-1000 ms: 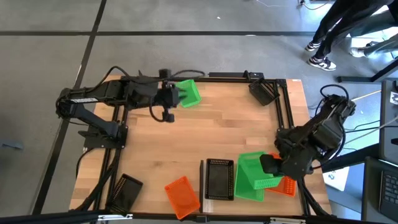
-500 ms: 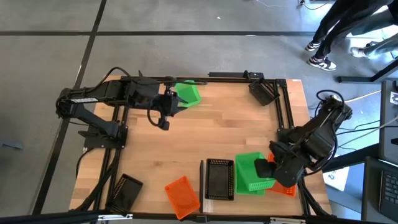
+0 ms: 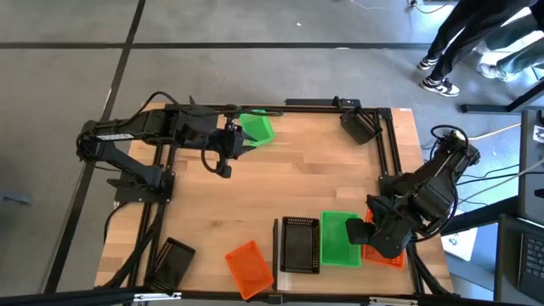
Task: Stack baskets on shelf by color
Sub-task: Stack the bottom black bin on the black bin on the shelf
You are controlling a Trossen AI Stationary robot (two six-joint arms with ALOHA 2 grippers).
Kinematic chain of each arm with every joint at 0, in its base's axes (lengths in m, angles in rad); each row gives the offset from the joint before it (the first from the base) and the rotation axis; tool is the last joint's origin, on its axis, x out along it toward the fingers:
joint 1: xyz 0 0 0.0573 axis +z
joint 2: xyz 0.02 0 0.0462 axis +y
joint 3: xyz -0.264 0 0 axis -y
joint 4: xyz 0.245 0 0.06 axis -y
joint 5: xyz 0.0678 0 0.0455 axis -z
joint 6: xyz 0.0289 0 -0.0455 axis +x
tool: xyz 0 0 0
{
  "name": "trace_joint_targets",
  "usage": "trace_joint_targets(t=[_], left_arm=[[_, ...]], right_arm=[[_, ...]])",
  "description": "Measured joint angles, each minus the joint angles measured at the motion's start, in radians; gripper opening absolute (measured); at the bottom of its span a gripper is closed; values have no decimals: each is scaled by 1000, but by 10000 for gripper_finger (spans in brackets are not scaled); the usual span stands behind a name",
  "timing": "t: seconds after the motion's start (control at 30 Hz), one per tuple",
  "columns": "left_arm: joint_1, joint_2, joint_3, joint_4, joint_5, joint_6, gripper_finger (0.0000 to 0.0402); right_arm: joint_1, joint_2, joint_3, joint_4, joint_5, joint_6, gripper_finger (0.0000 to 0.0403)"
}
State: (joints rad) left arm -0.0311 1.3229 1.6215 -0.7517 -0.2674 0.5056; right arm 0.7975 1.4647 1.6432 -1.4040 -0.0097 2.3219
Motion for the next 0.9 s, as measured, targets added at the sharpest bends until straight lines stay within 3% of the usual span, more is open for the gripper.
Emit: trace_joint_targets(t=[0.27,0.47,0.77,0.9], left_arm=[[0,0,0,-20,5,-5,71],[0,0,0,-54,159,-57,71],[31,0,0,-150,405,-183,71],[73,0,0,-191,492,-263,71]], right_arm=[[0,-6,0,0,0,0,86],[0,-8,45,-32,14,-2,87],[0,-8,126,-157,329,-118,87],[-3,-11,128,-168,507,-288,87]])
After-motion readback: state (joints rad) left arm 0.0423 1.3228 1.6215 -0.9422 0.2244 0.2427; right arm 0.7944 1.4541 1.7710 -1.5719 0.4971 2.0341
